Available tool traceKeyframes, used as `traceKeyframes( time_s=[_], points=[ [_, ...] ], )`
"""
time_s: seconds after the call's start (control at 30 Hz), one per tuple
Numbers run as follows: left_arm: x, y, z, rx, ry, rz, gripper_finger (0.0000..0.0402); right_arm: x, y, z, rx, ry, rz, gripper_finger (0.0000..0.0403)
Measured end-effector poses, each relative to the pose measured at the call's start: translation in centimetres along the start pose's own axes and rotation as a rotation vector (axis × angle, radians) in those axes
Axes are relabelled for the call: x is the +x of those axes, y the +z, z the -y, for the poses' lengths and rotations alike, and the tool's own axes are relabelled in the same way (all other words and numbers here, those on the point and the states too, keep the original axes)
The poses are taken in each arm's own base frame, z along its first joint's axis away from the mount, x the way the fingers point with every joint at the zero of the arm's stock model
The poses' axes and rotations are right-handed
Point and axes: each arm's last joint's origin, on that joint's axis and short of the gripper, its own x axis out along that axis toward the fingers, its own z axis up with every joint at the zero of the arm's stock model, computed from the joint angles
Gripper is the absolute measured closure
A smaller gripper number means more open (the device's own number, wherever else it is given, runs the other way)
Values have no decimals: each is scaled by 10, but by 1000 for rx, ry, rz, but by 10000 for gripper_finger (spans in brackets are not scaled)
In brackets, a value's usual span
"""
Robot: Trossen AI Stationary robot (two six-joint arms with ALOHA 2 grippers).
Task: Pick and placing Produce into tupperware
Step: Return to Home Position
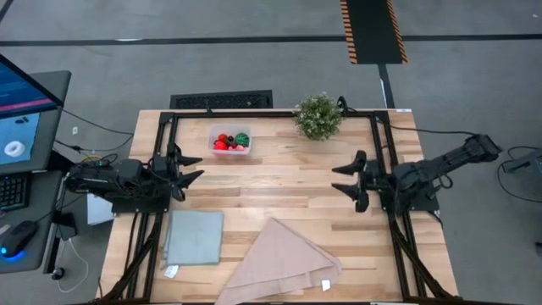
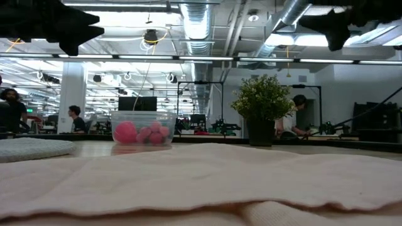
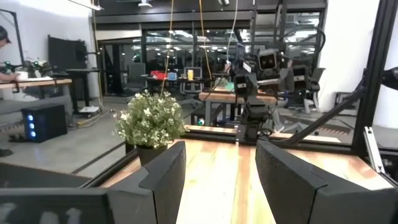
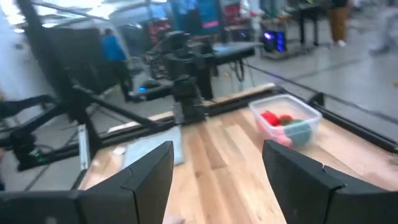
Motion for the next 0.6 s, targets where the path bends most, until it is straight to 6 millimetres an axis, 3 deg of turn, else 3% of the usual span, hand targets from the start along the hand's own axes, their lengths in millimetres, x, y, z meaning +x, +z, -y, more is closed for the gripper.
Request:
traceKeyframes(
  time_s=[0.27, 0.47, 0.6],
  points=[
    [0, -4, 0, 36, -4, -37, 218, -11, -34, 8, -7, 42, 48, 132],
    [0, -4, 0, 40, -3, -36, 218, -25, -34, 16, -84, 132, 160, 132],
    [0, -4, 0, 54, -4, -37, 218, -34, -41, 26, -116, 118, 131, 132]
  ],
)
